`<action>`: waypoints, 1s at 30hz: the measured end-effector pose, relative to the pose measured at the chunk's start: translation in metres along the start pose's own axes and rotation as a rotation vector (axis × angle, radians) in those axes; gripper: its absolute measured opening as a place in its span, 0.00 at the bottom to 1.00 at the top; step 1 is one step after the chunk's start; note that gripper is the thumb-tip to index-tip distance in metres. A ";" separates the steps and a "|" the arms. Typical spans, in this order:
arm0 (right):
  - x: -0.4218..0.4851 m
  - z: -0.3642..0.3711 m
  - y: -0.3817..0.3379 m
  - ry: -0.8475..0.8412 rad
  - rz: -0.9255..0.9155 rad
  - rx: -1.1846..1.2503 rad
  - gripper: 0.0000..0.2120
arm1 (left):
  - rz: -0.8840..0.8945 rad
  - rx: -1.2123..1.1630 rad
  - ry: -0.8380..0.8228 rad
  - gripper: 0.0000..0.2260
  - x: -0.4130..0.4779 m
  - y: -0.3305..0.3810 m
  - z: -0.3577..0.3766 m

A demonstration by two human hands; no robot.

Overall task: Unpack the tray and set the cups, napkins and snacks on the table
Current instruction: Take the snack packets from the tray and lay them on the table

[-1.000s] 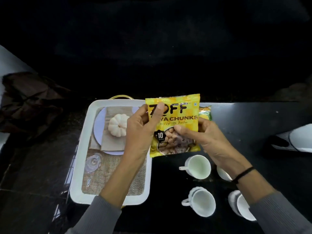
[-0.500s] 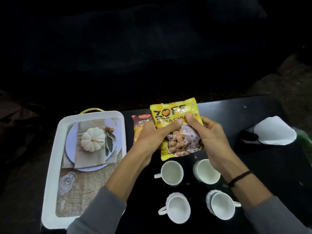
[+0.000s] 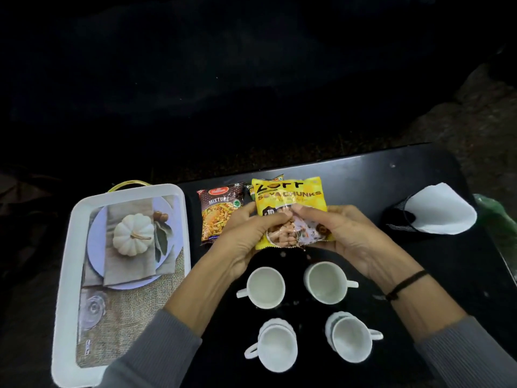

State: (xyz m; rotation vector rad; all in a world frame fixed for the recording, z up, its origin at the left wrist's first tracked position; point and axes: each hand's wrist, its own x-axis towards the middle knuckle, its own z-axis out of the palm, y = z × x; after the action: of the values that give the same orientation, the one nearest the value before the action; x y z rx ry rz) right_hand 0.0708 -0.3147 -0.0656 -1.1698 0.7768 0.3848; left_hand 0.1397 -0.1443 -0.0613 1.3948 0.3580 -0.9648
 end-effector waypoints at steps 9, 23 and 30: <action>0.007 -0.020 0.007 0.171 -0.162 0.001 0.13 | 0.187 0.188 0.063 0.12 0.022 -0.011 0.032; 0.044 -0.055 0.030 0.521 -0.332 -0.619 0.16 | 0.344 0.737 0.291 0.10 0.055 -0.016 0.043; 0.052 -0.035 0.036 0.323 -0.543 -1.160 0.23 | 0.622 1.184 0.438 0.14 0.054 -0.027 0.026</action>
State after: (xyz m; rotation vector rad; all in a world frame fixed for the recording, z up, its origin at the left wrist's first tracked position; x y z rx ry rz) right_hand 0.0712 -0.3399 -0.1329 -2.5047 0.4339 0.1647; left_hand 0.1436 -0.1845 -0.1129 2.5892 -0.4248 -0.2735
